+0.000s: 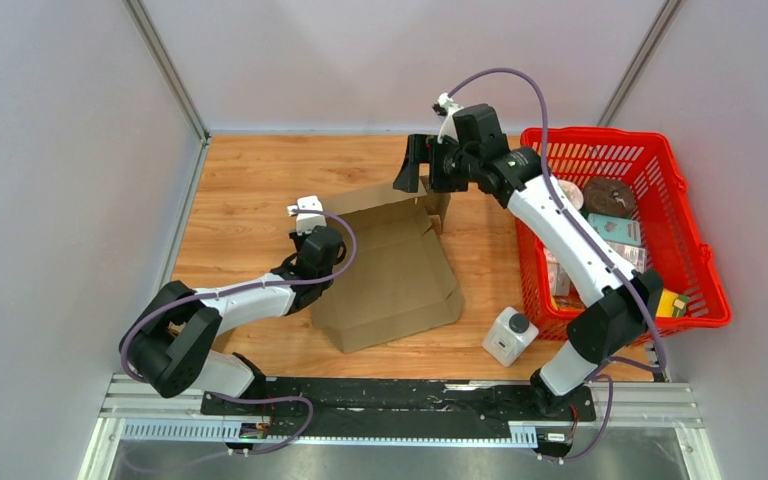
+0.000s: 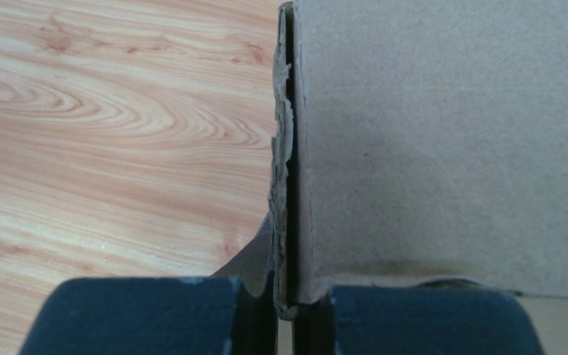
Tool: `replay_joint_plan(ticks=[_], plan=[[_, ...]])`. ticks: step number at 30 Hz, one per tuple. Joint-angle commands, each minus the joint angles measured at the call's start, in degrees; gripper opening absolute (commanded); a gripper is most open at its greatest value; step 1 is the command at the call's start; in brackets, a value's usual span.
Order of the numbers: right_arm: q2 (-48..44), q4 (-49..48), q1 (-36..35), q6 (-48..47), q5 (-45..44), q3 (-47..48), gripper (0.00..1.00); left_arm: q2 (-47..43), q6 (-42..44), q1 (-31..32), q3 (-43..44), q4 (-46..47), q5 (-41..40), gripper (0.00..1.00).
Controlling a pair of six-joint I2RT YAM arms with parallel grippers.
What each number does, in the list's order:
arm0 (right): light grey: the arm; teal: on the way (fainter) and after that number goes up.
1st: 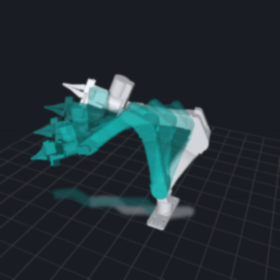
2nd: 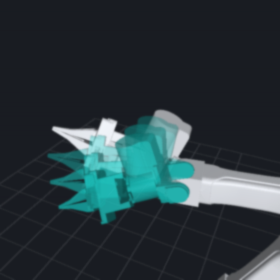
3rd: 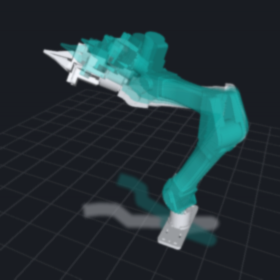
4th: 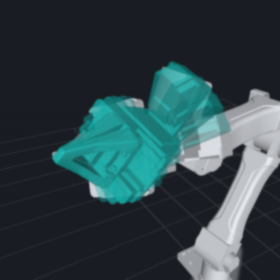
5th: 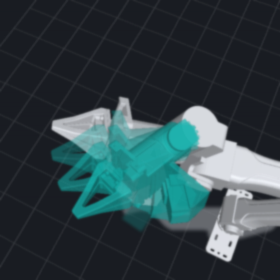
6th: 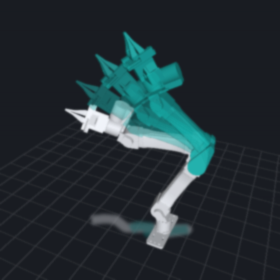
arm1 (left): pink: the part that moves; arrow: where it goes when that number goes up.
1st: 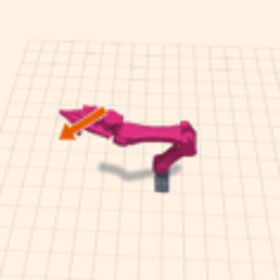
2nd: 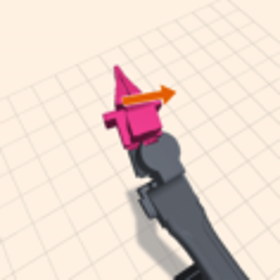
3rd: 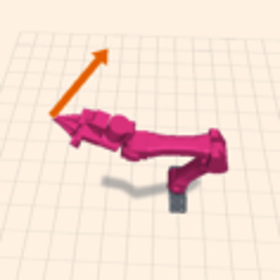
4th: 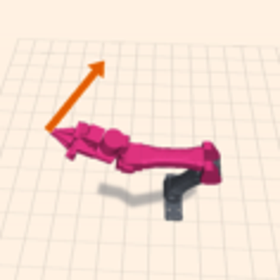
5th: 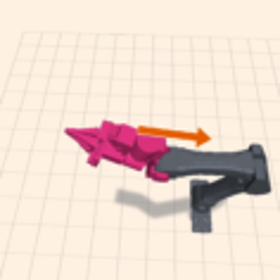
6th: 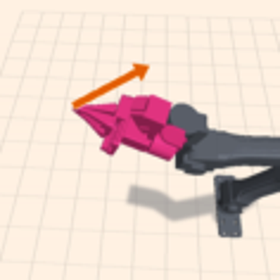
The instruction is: Fold the paper box
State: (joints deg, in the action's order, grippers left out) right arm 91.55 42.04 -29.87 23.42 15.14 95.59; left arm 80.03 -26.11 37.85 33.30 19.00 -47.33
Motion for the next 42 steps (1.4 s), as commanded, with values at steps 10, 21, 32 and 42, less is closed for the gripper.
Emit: replay_joint_plan(ticks=[10,21,32,42], plan=[[8.7,-9.6,5.6,1.7,8.6,-1.3,0.63,-1.8,-5.0,-0.9,0.6,-3.4,2.2,0.0],[9.3,-28.0,11.5,12.7,24.8,-12.8,0.0,-3.3,-5.7,-0.8,-0.8,-3.4,3.1,0.0],[-9.3,-31.5,-2.8,-8.8,-20.5,-34.4,0.69,-3.8,-7.9,-0.8,-0.9,-5.2,1.5,0.0],[1.3,-50.7,-7.0,-13.3,-39.4,-37.9,0.0,-4.9,-9.0,-0.8,-1.4,-5.9,0.4,0.0]])
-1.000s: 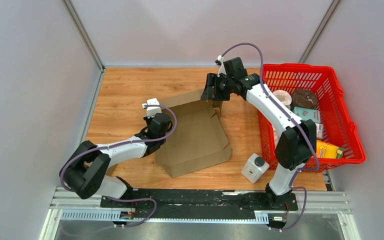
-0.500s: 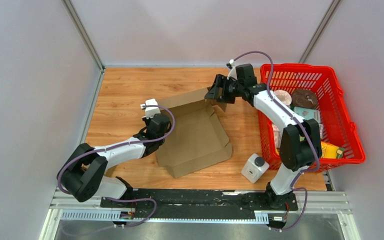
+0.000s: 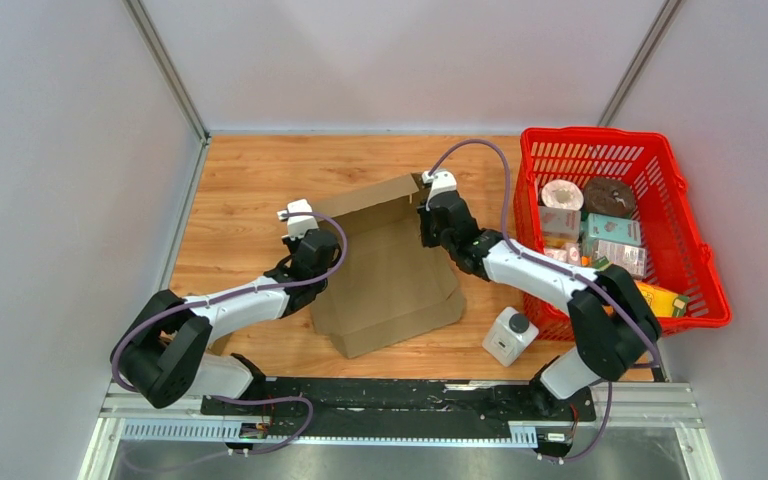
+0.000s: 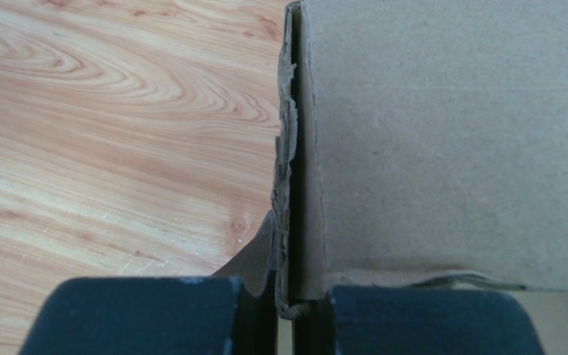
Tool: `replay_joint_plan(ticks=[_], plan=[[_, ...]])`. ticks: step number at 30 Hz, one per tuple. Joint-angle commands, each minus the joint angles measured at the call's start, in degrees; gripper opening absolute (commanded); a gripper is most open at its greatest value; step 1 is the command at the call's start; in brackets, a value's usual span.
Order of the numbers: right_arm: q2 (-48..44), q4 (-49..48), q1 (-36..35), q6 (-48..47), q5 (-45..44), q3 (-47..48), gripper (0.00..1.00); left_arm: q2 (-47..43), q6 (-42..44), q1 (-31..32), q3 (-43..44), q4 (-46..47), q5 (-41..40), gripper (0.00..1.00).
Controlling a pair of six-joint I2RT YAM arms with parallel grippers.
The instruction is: Fold the paper box
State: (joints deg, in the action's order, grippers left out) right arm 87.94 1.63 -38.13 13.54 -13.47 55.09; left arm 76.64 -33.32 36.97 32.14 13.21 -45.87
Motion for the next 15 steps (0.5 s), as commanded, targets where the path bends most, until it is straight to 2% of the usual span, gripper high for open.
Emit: replay_joint_plan(ticks=[1,11,15], plan=[[6.4,-10.2,1.9,-3.5,-11.5,3.3,0.0,-1.3,-1.7,0.0,-0.2,-0.2,-1.1,0.0],[13.3,-18.3,3.1,-2.3,-5.2,2.7,0.0,-1.2,-2.4,0.0,-0.4,-0.1,-1.3,0.0],[12.8,-22.9,0.6,-3.2,-4.1,0.8,0.0,-1.3,-2.5,-0.1,-0.6,0.0,-1.3,0.0]])
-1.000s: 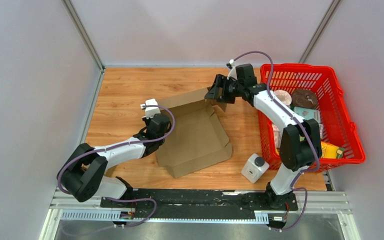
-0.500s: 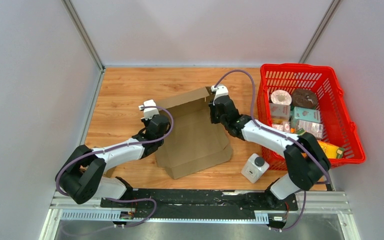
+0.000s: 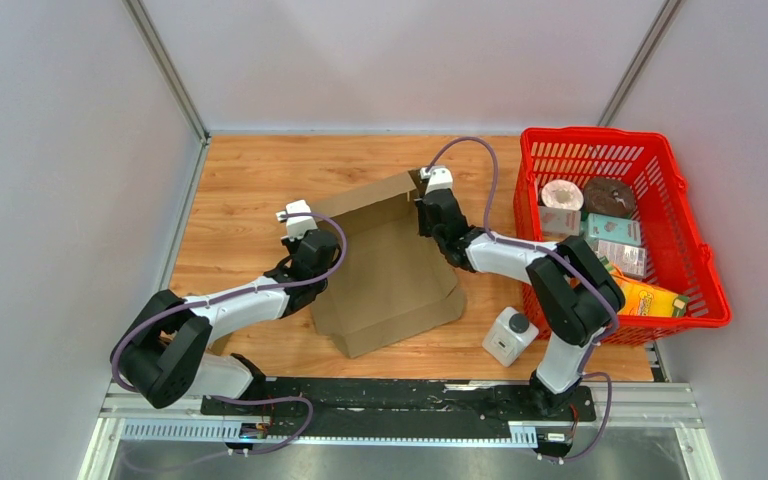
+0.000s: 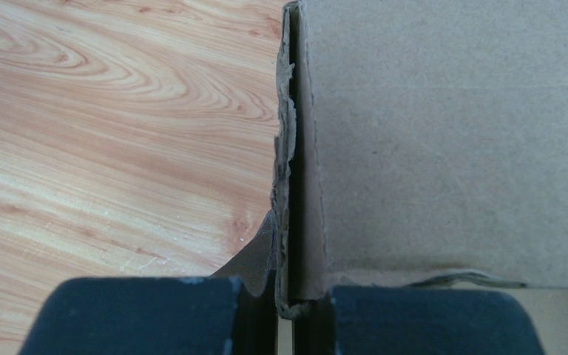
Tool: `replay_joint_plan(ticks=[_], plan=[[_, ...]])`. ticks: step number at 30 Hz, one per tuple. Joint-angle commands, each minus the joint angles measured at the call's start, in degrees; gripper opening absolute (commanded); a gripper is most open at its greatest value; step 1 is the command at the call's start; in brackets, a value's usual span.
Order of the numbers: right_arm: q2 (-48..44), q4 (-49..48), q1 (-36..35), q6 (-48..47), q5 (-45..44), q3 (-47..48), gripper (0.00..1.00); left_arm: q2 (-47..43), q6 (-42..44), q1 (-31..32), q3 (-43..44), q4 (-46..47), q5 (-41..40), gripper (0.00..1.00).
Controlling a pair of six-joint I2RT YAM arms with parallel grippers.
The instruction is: Fold the paper box
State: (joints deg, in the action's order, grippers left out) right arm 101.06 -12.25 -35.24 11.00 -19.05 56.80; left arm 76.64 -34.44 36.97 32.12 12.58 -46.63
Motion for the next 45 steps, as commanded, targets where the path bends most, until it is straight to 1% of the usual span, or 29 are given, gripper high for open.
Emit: replay_joint_plan(ticks=[1,3,6,9,11,15,17,21,23,25,28,30,34,36,37,41,45], plan=[[-0.1,-9.0,-2.2,0.4,2.3,-0.7,0.0,-1.3,-1.3,0.0,-0.6,0.7,-0.6,0.0],[1.2,-8.2,-2.3,1.4,4.7,0.3,0.0,-1.4,-1.4,0.0,-0.7,0.6,-0.6,0.0],[2.2,-10.5,-2.2,4.9,8.3,-1.3,0.0,-1.4,-1.6,-0.1,-0.8,0.7,-0.4,0.0],[4.1,-10.6,-2.1,8.2,10.3,-2.2,0.0,-1.4,-1.6,-0.1,-0.8,0.8,-0.4,0.0],[2.7,-12.3,-2.2,9.3,9.4,-4.5,0.0,-1.4,-1.6,-0.1,-0.8,0.8,-0.3,0.0],[-1.6,-8.3,-2.1,5.7,6.2,-3.8,0.0,-1.5,-1.4,0.0,-0.8,0.9,0.0,0.0],[-4.4,-8.5,-2.1,4.6,3.1,-5.2,0.0,-1.5,-1.5,0.0,-0.9,0.9,0.0,0.0],[-5.9,-8.8,0.3,3.6,-0.5,-6.4,0.0,-1.7,-1.6,0.0,-1.1,1.0,-0.2,0.0],[-6.3,-8.8,1.7,3.5,-0.6,-6.7,0.0,-1.7,-1.6,0.0,-1.0,0.9,-0.1,0.0],[-5.9,-8.7,3.4,3.6,1.8,-6.1,0.0,-1.7,-1.6,0.0,-1.1,1.0,-0.1,0.0],[-2.9,-9.9,3.3,2.5,4.4,-4.4,0.0,-1.5,-1.5,0.0,-0.7,0.6,-0.1,0.0],[-0.5,-10.2,3.2,3.0,4.4,-3.7,0.0,-1.2,-1.5,-0.1,-0.6,0.5,0.0,0.0],[0.9,-11.6,3.1,4.0,5.8,-3.2,0.0,-1.6,-1.9,0.0,-1.0,0.8,-0.2,0.0],[2.1,-9.5,3.1,5.5,7.4,-1.2,0.0,-1.4,-1.9,0.0,-0.8,0.7,-0.2,0.0],[2.2,-9.5,3.1,6.1,10.1,-1.3,0.0,-1.4,-1.9,0.0,-0.7,0.5,-0.2,0.0],[0.7,-15.0,1.7,9.8,11.7,-5.1,0.0,-1.4,-2.0,-0.1,-0.7,0.4,-0.3,0.0],[2.8,-15.1,1.7,12.6,14.9,-3.9,0.0,-1.5,-2.0,0.0,-0.8,0.4,-0.2,0.0]])
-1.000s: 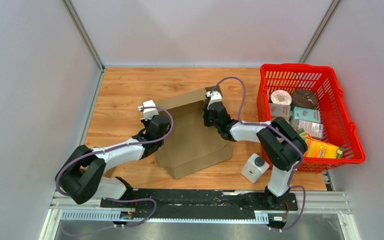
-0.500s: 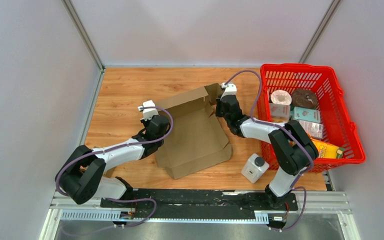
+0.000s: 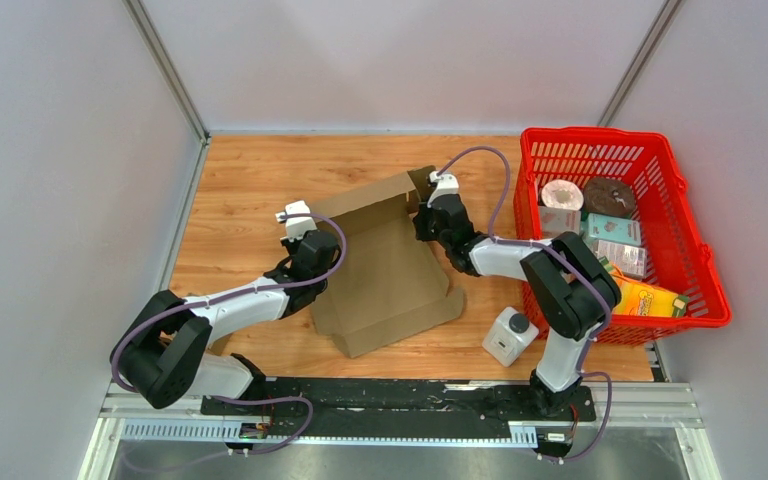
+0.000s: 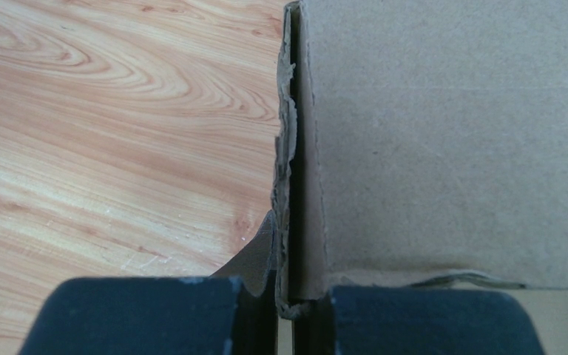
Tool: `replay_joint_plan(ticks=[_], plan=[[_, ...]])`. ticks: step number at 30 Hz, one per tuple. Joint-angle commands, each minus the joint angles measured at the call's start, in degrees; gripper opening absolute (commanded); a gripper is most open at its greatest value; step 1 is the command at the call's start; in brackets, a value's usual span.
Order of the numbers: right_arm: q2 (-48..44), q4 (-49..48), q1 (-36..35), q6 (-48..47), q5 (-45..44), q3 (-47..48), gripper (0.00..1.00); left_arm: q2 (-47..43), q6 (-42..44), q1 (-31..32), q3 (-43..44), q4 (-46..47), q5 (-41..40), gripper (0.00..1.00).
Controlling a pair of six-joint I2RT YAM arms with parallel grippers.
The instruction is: Fold the paper box
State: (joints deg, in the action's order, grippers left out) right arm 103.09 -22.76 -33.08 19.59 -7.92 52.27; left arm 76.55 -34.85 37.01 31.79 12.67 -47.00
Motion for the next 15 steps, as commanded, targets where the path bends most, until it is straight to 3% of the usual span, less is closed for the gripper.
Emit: replay_joint_plan(ticks=[1,12,15], plan=[[1.3,-4.3,-0.5,4.3,5.0,1.5,0.0,-1.5,-1.6,0.0,-0.6,0.4,0.2,0.0],[8.4,-0.7,0.6,13.5,10.6,1.8,0.0,-1.4,-1.9,-0.1,-0.8,0.5,0.2,0.0],[4.3,5.3,2.0,11.4,12.8,3.4,0.03,-1.7,-1.9,-0.1,-0.9,0.8,0.2,0.0]])
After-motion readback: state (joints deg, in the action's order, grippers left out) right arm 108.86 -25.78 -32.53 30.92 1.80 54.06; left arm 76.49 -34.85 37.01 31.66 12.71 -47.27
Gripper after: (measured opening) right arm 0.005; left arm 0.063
